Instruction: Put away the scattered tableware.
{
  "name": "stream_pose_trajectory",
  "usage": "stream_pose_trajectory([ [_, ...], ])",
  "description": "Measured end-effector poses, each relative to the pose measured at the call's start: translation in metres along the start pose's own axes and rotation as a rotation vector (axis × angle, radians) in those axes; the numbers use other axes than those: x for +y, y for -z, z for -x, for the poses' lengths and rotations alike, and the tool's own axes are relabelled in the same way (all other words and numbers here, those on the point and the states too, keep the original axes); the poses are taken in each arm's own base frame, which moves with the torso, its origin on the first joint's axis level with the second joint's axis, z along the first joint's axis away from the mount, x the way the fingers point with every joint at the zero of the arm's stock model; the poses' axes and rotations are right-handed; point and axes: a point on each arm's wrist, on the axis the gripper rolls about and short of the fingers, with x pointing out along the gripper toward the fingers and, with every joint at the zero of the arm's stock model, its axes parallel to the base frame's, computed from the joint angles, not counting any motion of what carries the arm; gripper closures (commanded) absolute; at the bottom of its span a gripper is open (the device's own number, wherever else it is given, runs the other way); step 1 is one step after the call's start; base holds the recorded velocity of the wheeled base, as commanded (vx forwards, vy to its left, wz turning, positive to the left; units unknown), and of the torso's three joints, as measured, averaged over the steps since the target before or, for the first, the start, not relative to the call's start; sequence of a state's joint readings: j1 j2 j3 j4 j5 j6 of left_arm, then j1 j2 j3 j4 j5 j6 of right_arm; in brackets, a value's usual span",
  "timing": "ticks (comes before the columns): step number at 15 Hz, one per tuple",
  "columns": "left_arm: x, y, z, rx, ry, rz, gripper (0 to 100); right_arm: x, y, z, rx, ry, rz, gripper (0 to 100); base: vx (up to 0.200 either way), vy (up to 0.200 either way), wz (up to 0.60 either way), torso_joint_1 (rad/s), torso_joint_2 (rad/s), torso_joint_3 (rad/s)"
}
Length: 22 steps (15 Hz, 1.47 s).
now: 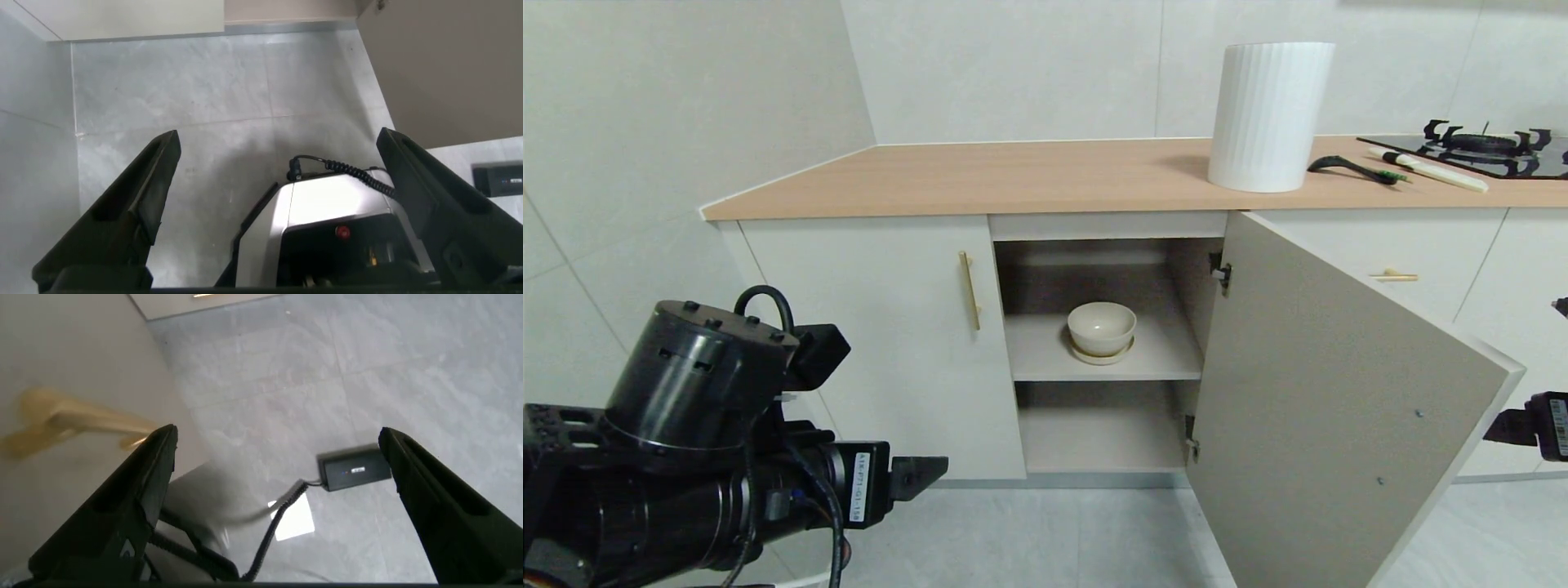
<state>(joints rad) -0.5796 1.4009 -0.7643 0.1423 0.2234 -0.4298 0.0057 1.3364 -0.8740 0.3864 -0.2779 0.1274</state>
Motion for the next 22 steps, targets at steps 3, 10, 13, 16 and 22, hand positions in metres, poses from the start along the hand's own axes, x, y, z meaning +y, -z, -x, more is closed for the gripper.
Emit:
stream_pose_trajectory([
  [3, 0.0, 0.0, 0.0, 0.001, 0.0, 0.0, 0, 0.004, -0.001, -0.007, -0.022, -0.01, -0.005, 0, 0.0, 0.0, 0.0, 0.0, 0.0, 0.0],
  [10, 0.0, 0.0, 0.001, -0.002, 0.001, 0.001, 0, 0.029, 0.007, -0.009, -0.008, -0.092, 0.009, 0, 0.0, 0.0, 0.0, 0.0, 0.0, 0.0],
  [13, 0.0, 0.0, 0.001, -0.004, 0.003, 0.0, 0, 0.043, 0.011, -0.004, -0.021, -0.147, -0.001, 0, 0.0, 0.0, 0.0, 0.0, 0.0, 0.0],
  [16, 0.0, -0.001, 0.002, -0.007, 0.003, 0.001, 0, 0.063, 0.014, 0.0, -0.068, -0.233, -0.001, 0, 0.0, 0.0, 0.0, 0.0, 0.0, 0.0],
  [22, 0.001, -0.002, 0.006, -0.021, 0.01, 0.004, 0, 0.095, 0.025, -0.007, -0.094, -0.361, 0.028, 0, 0.0, 0.0, 0.0, 0.0, 0.0, 0.0],
])
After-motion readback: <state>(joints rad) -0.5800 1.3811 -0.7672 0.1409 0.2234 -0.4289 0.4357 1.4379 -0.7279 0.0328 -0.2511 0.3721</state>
